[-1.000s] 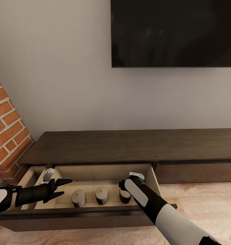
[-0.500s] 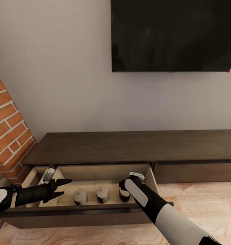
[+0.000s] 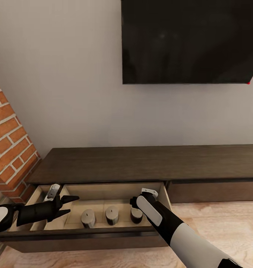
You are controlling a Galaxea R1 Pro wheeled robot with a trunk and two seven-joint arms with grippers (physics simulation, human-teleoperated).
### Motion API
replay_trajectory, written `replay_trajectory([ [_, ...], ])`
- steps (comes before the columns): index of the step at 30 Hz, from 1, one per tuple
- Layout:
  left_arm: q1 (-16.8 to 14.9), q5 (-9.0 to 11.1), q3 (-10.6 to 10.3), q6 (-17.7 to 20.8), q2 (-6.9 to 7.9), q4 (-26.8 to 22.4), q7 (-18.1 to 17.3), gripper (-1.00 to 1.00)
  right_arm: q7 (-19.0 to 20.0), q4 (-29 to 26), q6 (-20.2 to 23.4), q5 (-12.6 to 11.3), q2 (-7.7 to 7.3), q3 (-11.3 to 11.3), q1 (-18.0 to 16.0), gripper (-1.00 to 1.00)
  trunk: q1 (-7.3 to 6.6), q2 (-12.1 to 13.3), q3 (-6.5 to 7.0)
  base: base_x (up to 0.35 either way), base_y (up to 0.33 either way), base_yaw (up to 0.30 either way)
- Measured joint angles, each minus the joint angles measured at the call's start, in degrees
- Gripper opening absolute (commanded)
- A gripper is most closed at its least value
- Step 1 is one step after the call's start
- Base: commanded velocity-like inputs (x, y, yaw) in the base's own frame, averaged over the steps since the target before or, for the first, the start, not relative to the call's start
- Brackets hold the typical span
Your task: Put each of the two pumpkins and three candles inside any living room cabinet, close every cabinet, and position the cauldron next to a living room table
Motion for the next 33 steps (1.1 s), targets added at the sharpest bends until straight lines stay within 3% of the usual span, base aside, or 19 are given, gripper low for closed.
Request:
replay_trajectory([
  [20, 0.0, 0.0, 0.0, 0.0, 0.00, 0.0, 0.0, 1.00, 0.2, 0.0, 0.0, 0.0, 0.00, 0.0, 0.0, 1.00, -4.39, 8.0, 3.59, -0.003, 0.000, 0.000],
  [33, 0.0, 0.0, -0.1, 0.0, 0.00, 0.0, 0.0, 1.00, 0.2, 0.0, 0.0, 0.0, 0.00, 0.0, 0.0, 1.00, -7.23, 13.2, 5.92, -0.194, 0.019, 0.000],
])
